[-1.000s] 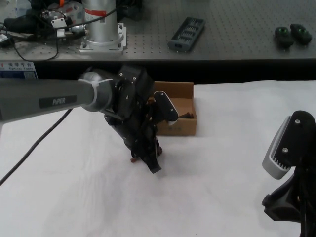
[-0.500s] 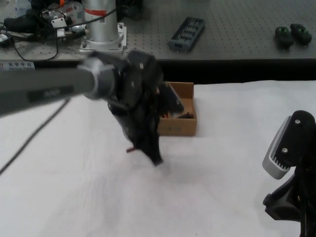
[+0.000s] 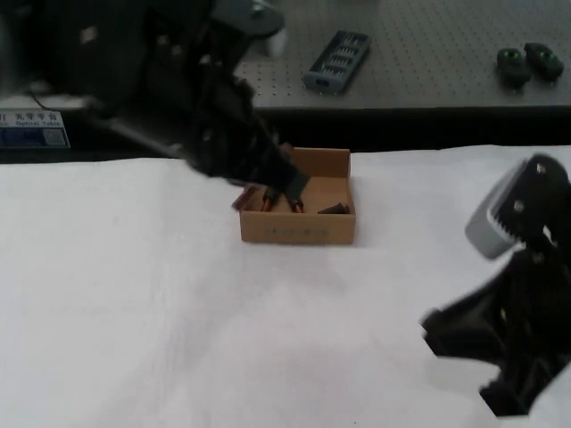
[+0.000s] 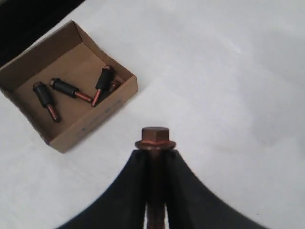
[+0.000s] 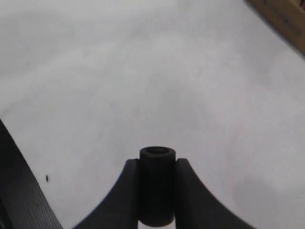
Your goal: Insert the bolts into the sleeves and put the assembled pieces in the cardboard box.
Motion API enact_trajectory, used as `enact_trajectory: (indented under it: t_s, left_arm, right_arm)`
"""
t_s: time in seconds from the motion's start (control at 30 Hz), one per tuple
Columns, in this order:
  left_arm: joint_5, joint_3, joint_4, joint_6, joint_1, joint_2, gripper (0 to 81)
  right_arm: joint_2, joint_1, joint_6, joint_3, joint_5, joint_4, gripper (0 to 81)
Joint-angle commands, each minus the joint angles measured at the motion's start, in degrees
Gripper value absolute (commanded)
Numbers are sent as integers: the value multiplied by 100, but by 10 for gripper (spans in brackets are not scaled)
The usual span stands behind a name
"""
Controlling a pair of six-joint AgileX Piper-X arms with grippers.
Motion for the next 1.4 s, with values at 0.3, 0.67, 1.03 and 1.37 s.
enact_trajectory:
  t_s: [0.3, 0.67, 1.03, 1.37]
  left_arm:
    - [413, 2946, -3576, -2726, 26, -2669, 6]
    - [1498, 3051, -4858, -3537, 26, -2710, 6]
    - [1707, 3051, -5681, -4491, 26, -2514, 6]
    - [1634, 3051, -6545, -5125, 26, -2064, 6]
  right_arm:
    - [351, 2, 807, -18, -1202, -1793, 20]
    - [644, 2, 1400, -18, -1417, -2922, 20]
    - [644, 2, 1515, -18, -1453, -3412, 20]
    - [644, 2, 1901, -18, -1455, -3856, 20]
